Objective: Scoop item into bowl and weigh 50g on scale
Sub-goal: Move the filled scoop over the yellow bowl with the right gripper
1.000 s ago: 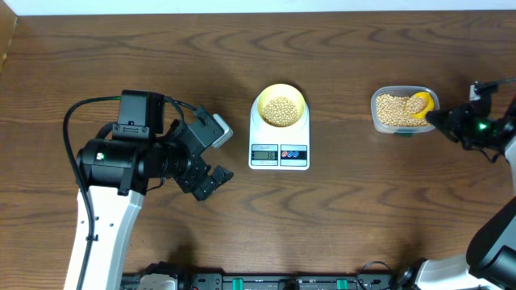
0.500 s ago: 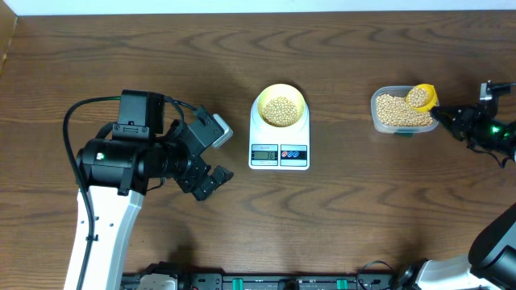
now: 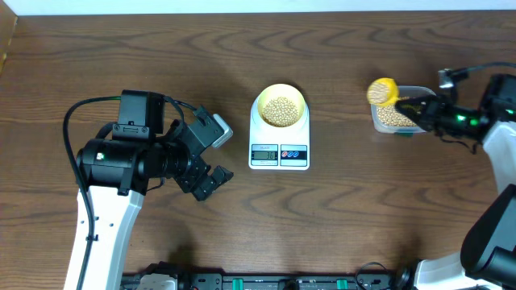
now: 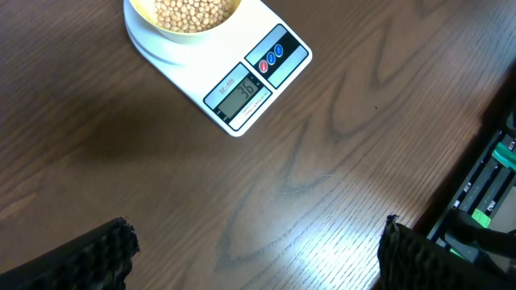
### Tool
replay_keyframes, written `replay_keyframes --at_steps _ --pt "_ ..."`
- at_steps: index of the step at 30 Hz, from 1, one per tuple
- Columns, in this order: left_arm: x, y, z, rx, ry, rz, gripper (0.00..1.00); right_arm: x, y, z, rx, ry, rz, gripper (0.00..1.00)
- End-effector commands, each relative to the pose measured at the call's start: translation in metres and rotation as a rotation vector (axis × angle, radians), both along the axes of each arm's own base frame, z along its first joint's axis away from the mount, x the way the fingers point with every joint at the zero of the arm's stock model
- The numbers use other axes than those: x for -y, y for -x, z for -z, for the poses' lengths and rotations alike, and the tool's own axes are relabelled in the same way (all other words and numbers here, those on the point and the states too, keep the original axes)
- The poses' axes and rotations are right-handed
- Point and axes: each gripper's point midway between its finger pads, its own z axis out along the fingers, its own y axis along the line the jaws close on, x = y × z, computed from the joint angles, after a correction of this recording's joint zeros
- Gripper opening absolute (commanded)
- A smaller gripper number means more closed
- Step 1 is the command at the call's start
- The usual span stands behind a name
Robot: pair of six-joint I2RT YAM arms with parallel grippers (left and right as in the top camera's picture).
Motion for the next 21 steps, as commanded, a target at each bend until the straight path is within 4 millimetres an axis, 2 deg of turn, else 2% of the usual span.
replay_keyframes --at_steps 1,8,15,21 --pt "-0.002 -0.001 0.0 -0.002 -0.006 -0.009 0.98 -0.03 0.001 -0.008 0.045 -0.019 -0.091 0.01" --pt "-0.002 -0.001 0.0 -0.002 -0.006 -0.009 0.98 -0.072 0.0 -0.013 0.039 -0.04 -0.17 0.01" --pt "-0.002 -0.001 0.0 -0.002 -0.006 -0.009 0.98 -0.114 -0.003 -0.022 0.144 -0.019 -0.279 0.01" --pt "-0.002 -0.001 0.0 -0.002 -0.006 -0.009 0.98 -0.144 -0.008 -0.013 0.171 0.084 -0.296 0.01"
